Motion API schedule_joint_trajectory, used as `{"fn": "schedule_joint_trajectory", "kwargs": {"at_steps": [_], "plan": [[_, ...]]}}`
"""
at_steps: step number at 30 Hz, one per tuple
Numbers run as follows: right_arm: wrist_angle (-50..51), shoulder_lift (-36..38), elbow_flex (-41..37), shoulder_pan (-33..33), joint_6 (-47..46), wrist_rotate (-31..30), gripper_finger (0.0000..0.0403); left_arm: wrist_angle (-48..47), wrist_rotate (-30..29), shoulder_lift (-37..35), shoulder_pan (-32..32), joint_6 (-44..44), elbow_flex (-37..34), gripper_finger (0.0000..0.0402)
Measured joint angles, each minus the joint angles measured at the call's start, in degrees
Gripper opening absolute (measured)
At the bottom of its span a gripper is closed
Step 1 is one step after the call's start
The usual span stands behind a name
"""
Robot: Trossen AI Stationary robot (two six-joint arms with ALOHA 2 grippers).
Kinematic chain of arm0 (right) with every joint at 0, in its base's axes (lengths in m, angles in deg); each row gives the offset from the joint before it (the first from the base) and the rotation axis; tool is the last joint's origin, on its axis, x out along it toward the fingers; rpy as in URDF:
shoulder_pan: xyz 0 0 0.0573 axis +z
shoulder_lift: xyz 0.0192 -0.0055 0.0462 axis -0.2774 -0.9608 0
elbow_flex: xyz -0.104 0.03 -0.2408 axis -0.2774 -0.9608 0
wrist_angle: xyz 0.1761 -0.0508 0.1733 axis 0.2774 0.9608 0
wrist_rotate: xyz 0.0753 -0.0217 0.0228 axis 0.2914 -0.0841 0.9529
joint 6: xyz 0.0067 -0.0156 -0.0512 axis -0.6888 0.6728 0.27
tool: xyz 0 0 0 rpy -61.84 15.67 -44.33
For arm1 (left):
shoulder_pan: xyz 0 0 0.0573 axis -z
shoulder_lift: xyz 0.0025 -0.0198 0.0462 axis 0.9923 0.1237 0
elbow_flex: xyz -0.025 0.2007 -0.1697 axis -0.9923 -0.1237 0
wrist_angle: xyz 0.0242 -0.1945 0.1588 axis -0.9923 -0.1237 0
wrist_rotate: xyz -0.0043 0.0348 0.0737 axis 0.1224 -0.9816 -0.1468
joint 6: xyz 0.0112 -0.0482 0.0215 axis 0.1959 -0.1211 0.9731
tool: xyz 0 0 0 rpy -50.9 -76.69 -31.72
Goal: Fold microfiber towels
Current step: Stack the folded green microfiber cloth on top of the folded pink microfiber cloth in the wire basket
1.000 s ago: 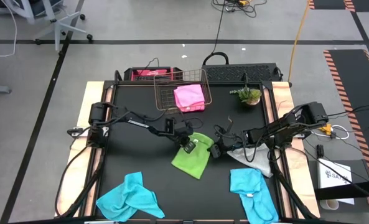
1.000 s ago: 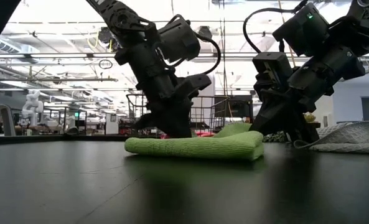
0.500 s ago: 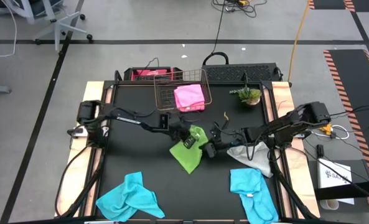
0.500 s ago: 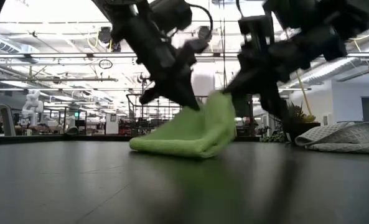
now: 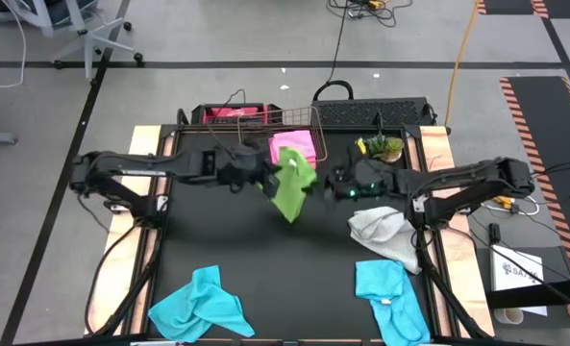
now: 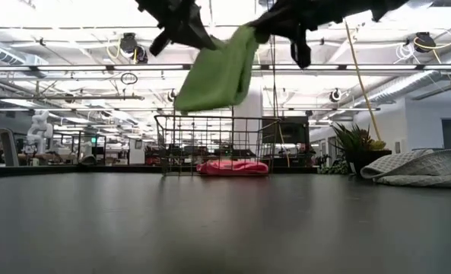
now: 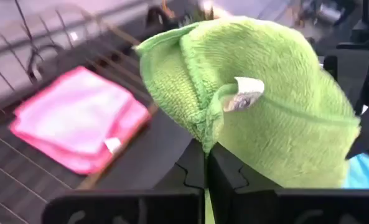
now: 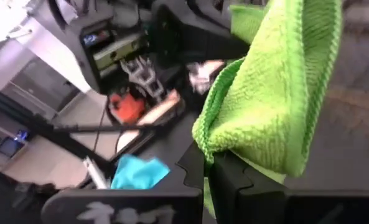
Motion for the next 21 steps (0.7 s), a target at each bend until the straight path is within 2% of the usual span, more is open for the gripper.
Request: {"fn": "schedule_joint_trajectory", "kwargs": {"at_steps": [5, 8, 12, 17, 21], "plan": [[0.44, -0.26, 2.87, -5.24, 4.28, 3.79, 0.0000, -1.43, 2.26, 0.15, -5.12, 2.92, 1.90, 0.0001], [0.26, -2.55, 4.22, -8.18, 5.30, 5.51, 0.0000, -2.03, 4.52, 2.03, -7.86, 5.56, 5.29, 0.0001], [-0.09, -7.03, 5.28, -10.65, 5.40, 6.23, 0.0000, -7.62, 4.34, 3.09, -11.09, 10.41, 10.98, 0.0000], [-8.85, -13.08, 6.47, -13.35, 5.12, 7.35, 0.0000, -16.76, 3.62, 3.23, -16.33, 15.62, 17.53, 0.0000], [-13.11, -17.67, 9.70, -15.10, 4.46, 9.08, 0.0000, -17.01, 6.77, 3.24, -20.12, 16.79, 18.01, 0.0000]]}}
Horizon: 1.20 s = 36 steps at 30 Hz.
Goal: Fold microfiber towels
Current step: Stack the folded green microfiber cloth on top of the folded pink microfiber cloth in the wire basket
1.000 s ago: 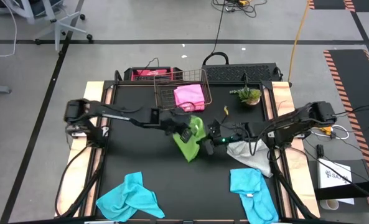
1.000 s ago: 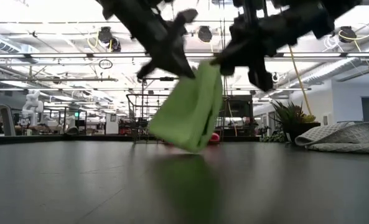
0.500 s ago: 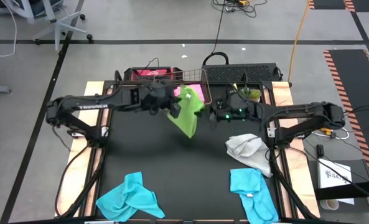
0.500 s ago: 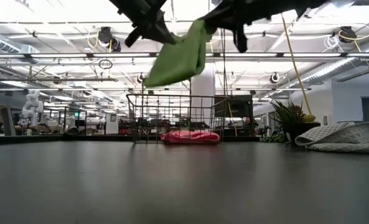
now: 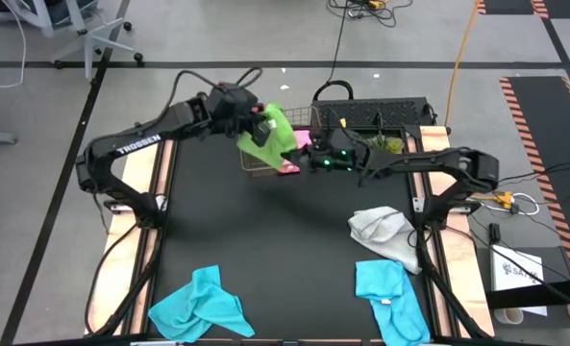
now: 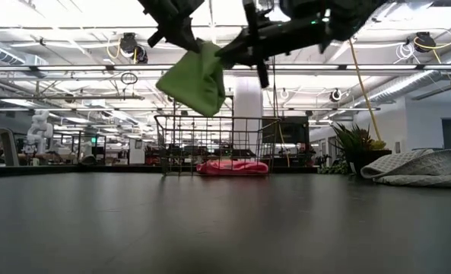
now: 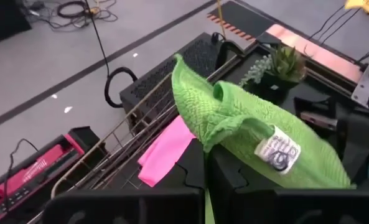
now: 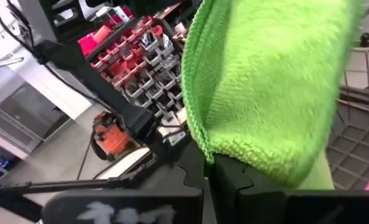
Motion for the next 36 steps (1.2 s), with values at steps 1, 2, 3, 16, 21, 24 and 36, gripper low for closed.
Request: {"fn": "schedule_joint_trajectory", "kwargs": {"at_steps": [1, 2, 3, 16, 21, 24, 36], "plan": [[-0.02, -1.17, 1.13, -0.28, 0.40, 0.09, 0.0000, -0.37, 0.72, 0.00, -0.71, 0.02, -0.02, 0.0000], [0.07, -2.24, 2.21, -0.51, 0.68, 0.33, 0.0000, -0.79, 1.09, 0.06, -1.19, 0.18, 0.00, 0.0000], [0.13, -3.47, 3.51, -0.83, 0.75, 1.16, 0.0000, -0.74, 1.16, 0.49, -1.61, 0.63, -0.02, 0.0000], [0.06, -14.85, 14.57, -2.20, 2.02, 2.66, 0.0000, -3.73, 5.95, 4.35, -9.30, 6.74, -0.02, 0.0000], [-0.04, -14.84, 14.57, -4.09, 2.02, 1.80, 0.0000, -4.63, 7.42, 4.39, -12.94, 9.11, 1.97, 0.0000], [-0.28, -14.84, 14.57, -5.35, 1.93, 1.35, 0.0000, -4.48, 8.30, 4.45, -14.15, 10.70, 4.48, 0.0000], [0.74, -14.80, 14.57, -5.24, 1.18, 0.10, 0.0000, -7.58, 10.37, 8.05, -14.59, 12.50, 7.00, 0.0000]]}}
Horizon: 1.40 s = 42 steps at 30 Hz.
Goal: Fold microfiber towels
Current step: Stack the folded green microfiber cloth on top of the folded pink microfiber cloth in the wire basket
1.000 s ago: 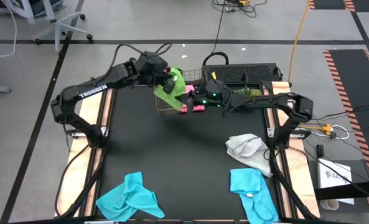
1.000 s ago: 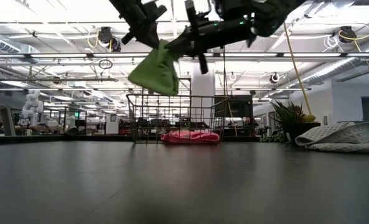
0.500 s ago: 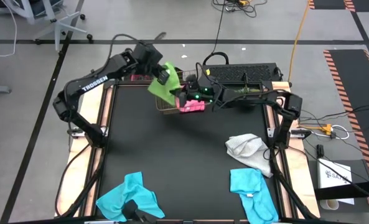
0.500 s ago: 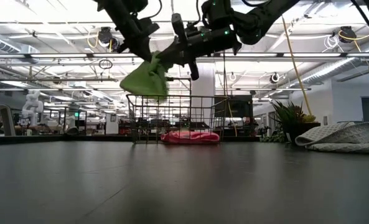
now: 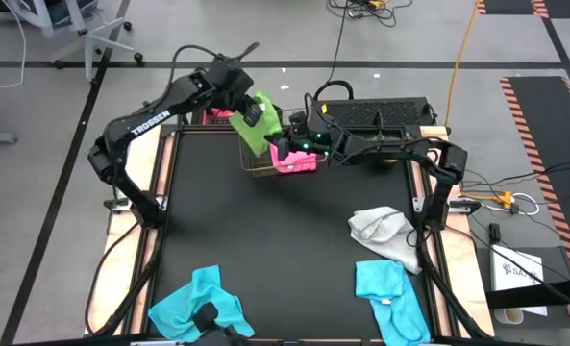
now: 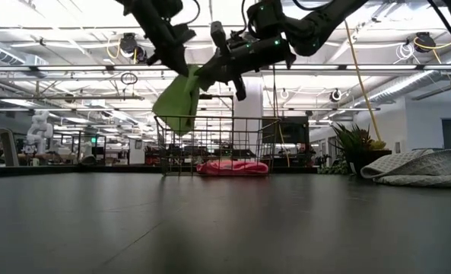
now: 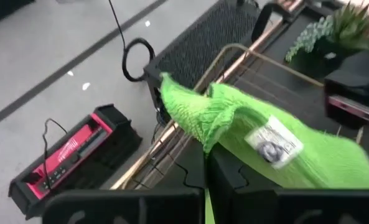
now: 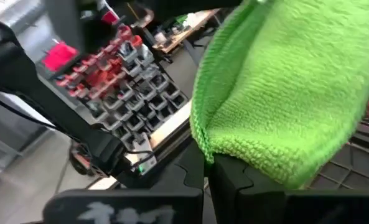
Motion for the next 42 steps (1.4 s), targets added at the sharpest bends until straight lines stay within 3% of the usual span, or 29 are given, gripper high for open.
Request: {"fn": "schedule_joint_trajectory", "kwargs": {"at_steps": [11, 19, 31, 36, 42], "plan": [[9.45, -0.02, 0.00, 2.33, 2.42, -4.76, 0.0000, -0.47, 0.02, 8.34, 4.71, 0.03, -0.02, 0.0001], [17.99, -0.02, -2.81, 2.31, 2.23, -4.89, 0.0000, 0.80, -0.26, 14.07, 5.60, -0.09, -0.04, 0.0001], [18.74, 0.01, -8.62, 1.24, 0.65, -4.91, 0.0000, 4.72, 0.49, 17.46, 6.36, -0.14, -0.07, 0.0007], [19.13, 2.24, -8.70, 0.74, 3.16, -4.72, 0.0009, 5.63, 0.25, 16.84, 6.63, 1.54, 1.16, 0.0038], [25.33, 6.74, -8.68, 0.57, 6.57, -4.73, 0.0045, 5.56, 1.90, 16.76, 7.55, 2.58, 3.17, 0.0107]]}}
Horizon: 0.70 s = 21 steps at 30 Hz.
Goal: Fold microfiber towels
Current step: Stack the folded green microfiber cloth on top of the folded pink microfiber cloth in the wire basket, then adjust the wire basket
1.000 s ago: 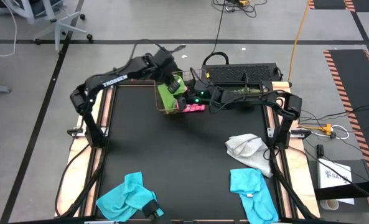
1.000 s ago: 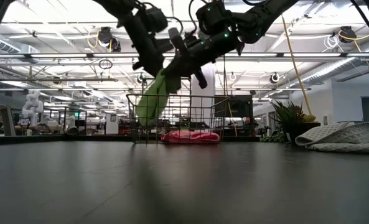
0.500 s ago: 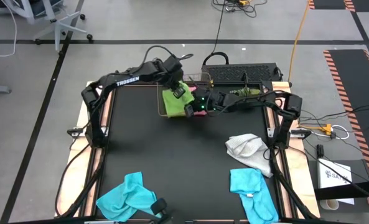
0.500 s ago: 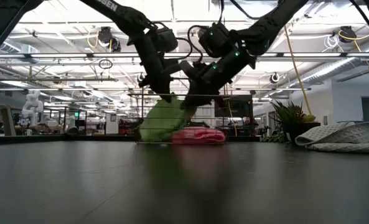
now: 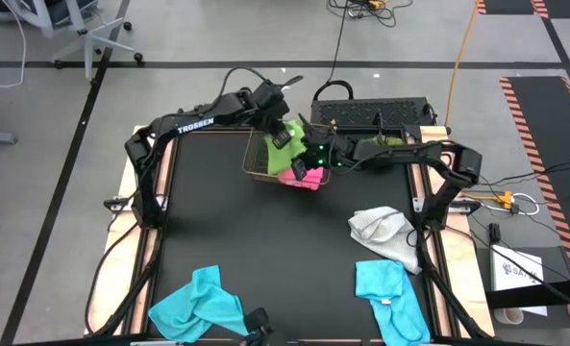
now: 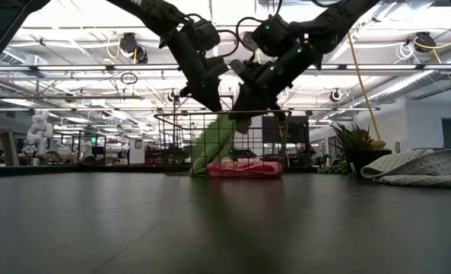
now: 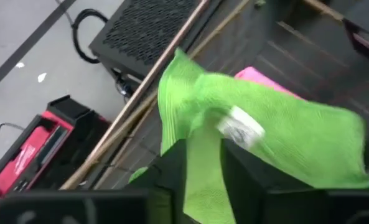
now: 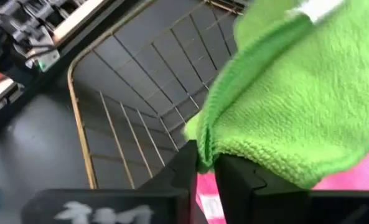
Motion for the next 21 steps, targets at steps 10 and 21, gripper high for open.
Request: {"fn": "schedule_joint_trajectory", "kwargs": {"at_steps": [10, 21], "plan": [[9.63, 5.62, 0.00, 0.49, 0.28, 2.49, 0.0101, -0.45, -2.43, -0.32, 2.60, -3.49, 0.00, 0.0199], [23.50, 13.92, 0.00, 3.12, 0.97, 5.91, 0.0103, -2.20, -2.37, -6.09, 3.80, -8.04, -0.01, 0.0180]]}}
